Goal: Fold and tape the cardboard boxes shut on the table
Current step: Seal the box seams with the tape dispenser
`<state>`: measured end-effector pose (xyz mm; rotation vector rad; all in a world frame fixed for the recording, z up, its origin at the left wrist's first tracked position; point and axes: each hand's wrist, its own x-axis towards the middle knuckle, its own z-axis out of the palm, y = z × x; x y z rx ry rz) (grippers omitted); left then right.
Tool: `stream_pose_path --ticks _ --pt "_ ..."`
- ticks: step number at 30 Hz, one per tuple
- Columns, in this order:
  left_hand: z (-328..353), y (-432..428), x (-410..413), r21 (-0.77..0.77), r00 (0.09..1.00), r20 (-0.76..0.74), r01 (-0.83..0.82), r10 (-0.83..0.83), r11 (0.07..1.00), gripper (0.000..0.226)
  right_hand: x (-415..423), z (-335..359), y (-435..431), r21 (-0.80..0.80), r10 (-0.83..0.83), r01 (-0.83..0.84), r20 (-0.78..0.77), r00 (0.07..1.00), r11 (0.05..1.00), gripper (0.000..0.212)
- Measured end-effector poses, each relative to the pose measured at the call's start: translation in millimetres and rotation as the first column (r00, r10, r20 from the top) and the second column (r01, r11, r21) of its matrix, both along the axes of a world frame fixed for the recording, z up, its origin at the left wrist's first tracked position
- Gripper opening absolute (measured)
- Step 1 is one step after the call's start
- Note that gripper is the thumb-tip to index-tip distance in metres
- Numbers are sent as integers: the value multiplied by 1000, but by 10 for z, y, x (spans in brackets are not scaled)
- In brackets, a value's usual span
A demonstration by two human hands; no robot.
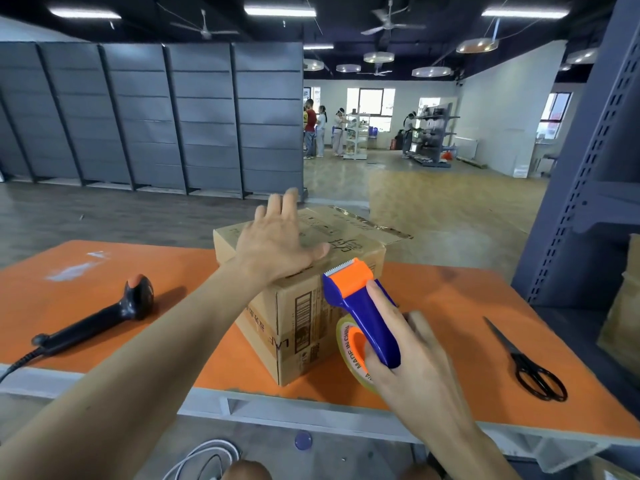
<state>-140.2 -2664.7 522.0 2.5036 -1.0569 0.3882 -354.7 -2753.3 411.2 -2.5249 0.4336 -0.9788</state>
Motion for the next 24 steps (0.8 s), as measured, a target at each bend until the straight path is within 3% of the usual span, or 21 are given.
stream_pose_path --ticks 1,4,5,8,11,16,24 --pt "-16 15 -6 -23 1000 -3 1 -1 1000 84 6 -12 -8 0 3 -3 6 1000 1000 77" --pt "-62 74 -24 -143 992 115 60 -43 988 24 38 -40 -14 15 14 -14 17 1000 1000 77" --pt "-72 98 -26 -183 986 144 110 -85 977 18 49 -52 -18 19 15 -16 20 1000 1000 77" --pt "-79 170 -72 -178 939 100 342 -329 923 20 70 -85 -38 23 11 -11 21 1000 1000 79" --pt "-100 250 -140 -29 880 -22 474 -474 880 33 94 -102 -62 22 -2 2 16 1000 1000 81" --pt "-128 385 -110 174 855 -169 516 -490 839 48 98 -131 -55 43 1 -1 11 1000 999 84" --pt "-203 360 -110 245 866 -36 491 -499 836 49 -95 -47 29 52 -45 42 57 997 998 73"
